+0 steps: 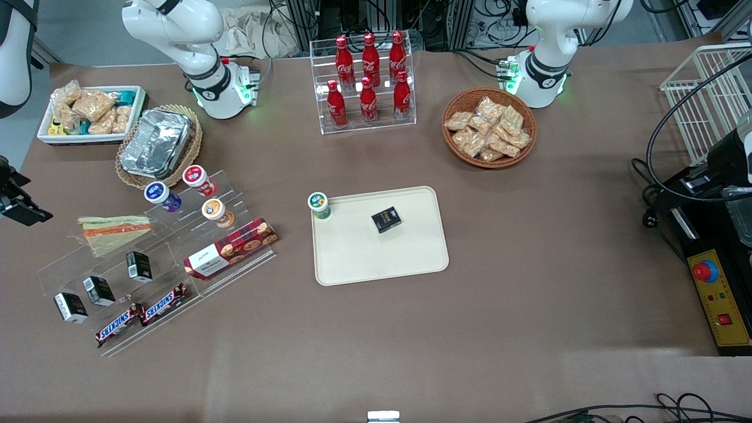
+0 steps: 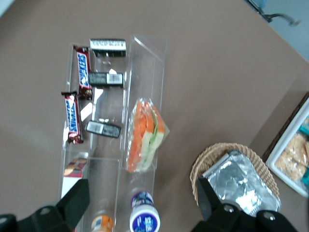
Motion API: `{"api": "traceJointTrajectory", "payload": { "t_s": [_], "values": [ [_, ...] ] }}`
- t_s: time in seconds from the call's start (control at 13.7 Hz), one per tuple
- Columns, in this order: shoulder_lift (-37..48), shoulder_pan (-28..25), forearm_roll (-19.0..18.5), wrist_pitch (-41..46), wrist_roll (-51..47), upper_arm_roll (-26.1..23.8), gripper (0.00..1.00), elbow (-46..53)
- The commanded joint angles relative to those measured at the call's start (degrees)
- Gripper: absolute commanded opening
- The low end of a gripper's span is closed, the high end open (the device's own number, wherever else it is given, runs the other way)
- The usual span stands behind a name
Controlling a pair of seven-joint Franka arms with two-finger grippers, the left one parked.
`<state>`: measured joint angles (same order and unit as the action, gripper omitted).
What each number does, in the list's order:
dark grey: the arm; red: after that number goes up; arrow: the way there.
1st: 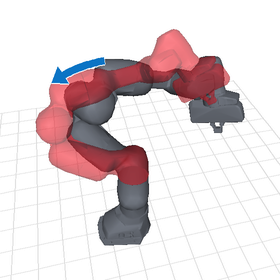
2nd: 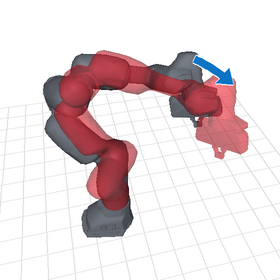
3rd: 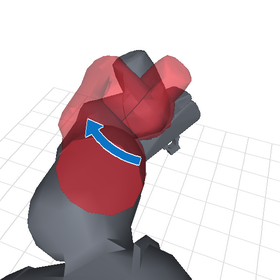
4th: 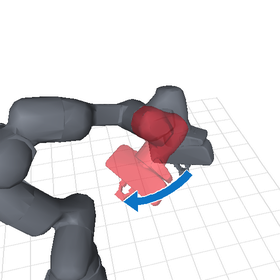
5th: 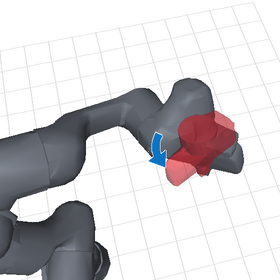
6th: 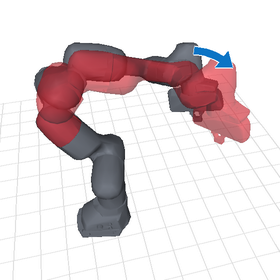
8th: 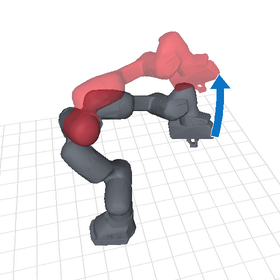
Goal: Place sandwich on tray
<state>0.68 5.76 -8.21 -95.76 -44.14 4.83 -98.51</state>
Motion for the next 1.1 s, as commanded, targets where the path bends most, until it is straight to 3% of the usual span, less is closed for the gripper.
{"api": "traceJointTrajectory", "payload": {
  "t_s": [0.0, 0.66, 0.88, 1.02],
  "values": [
    [1.0, -0.2, 1.9, 4.8, -0.9, -0.1, 0.99, 1.2],
    [-1.0, 0.8, 2.0, 2.2, -3.7, 0.6, 0.99, 0.3],
    [-1.1, 0.7, 7.8, -5.4, -4.0, 2.9, 0.98, -3.9],
    [-1.5, 0.8, 8.2, -8.6, -5.1, 3.1, 0.98, -5.1]
  ]
}}
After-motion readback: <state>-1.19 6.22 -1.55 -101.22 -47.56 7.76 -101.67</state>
